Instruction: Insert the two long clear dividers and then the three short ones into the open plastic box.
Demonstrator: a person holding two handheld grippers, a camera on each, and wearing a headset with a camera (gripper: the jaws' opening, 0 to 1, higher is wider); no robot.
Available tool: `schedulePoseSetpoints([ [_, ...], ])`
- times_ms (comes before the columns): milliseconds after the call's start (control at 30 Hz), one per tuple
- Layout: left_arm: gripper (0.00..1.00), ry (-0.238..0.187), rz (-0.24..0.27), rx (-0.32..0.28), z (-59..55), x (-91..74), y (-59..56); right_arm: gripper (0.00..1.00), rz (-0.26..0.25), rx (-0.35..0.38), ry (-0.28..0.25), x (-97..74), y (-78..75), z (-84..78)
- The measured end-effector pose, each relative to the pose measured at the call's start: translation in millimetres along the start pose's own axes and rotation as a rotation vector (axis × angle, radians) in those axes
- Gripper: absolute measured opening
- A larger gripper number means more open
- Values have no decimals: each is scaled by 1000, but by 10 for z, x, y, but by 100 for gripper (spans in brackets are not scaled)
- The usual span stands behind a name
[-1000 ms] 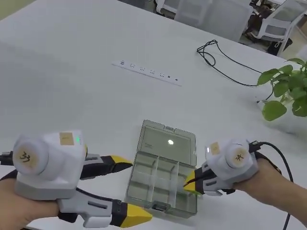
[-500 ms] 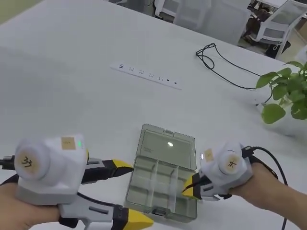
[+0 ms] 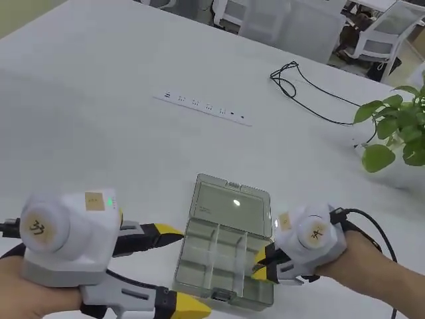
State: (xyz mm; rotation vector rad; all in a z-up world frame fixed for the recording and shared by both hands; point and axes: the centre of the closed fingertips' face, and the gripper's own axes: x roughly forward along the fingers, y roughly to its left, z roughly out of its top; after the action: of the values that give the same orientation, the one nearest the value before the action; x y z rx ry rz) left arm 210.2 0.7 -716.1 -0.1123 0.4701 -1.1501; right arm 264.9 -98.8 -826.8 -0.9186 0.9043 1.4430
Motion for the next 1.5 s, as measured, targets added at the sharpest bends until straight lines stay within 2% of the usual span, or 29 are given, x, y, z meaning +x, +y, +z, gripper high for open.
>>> schedulePoseSetpoints([
  [133,72,4,3,3,-8,-5,2,16,-21,31,-18,-89,-16,-17],
  [400,78,5,15,12,7,-15,31,22,-83,112,-94,-312,-57,-8],
  [600,84,18,25,29,-3,-34,74,27,-150,222,-192,-506,-61,-3],
  [700,88,22,31,32,-9,-45,93,31,-189,261,-222,-591,-52,-46],
  [800,95,30,41,30,-33,-53,114,34,-220,323,-284,-675,-17,-76],
  [900,100,24,47,25,-30,-64,127,41,-253,370,-331,-746,5,-125],
  [967,100,29,50,25,-41,-75,137,45,-271,396,-355,-788,34,-166],
  [1200,100,53,52,37,-81,-102,158,54,-318,472,-430,-877,136,-281],
  [1500,100,75,63,44,-120,-116,231,65,-364,545,-472,-888,228,-425],
])
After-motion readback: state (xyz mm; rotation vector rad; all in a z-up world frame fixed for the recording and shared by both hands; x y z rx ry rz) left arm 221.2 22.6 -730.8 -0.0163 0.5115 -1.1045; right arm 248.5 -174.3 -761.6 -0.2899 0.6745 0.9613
